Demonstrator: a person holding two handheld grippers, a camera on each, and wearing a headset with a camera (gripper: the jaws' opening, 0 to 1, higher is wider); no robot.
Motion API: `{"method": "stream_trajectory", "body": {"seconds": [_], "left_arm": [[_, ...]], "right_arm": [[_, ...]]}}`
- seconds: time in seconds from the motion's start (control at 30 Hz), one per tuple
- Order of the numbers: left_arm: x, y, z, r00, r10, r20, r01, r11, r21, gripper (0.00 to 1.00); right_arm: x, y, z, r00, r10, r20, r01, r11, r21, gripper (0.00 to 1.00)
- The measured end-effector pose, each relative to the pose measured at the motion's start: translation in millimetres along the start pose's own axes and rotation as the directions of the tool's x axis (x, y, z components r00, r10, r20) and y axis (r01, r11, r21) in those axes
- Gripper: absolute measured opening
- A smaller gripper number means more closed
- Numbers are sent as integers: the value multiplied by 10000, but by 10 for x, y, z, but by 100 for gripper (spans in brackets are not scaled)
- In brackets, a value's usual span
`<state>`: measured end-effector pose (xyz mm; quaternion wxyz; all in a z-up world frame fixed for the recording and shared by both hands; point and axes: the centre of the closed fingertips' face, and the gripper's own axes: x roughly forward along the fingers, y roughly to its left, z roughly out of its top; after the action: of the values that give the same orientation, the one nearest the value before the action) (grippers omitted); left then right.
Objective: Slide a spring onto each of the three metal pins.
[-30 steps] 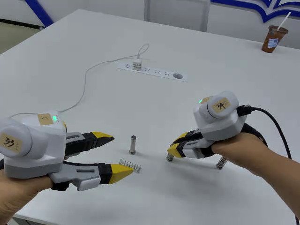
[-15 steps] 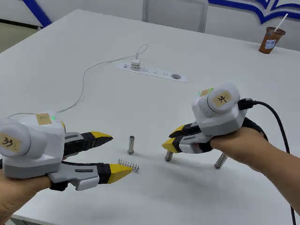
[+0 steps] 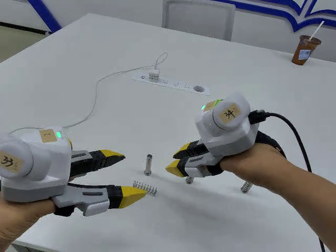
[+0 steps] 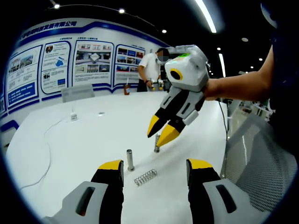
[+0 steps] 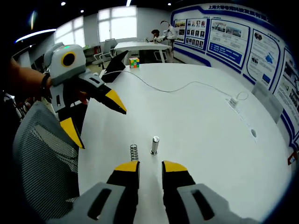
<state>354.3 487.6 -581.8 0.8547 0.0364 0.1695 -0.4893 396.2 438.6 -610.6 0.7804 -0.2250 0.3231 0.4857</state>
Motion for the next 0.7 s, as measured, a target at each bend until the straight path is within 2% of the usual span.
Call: {"method": "stream_trajectory", "body": {"seconds": [0.47,0.7], "left_arm": [[-26,3,-6,10000,78,-12,-78,10000,-25,56],[-55,14,-25,9999,135,-36,-135,9999,-56,56]], "right_arm": [[314,267,-8,9963,697,-505,-721,9962,-483,19],[473,350,7,9935,918,-675,-959,9935,-608,17]]}}
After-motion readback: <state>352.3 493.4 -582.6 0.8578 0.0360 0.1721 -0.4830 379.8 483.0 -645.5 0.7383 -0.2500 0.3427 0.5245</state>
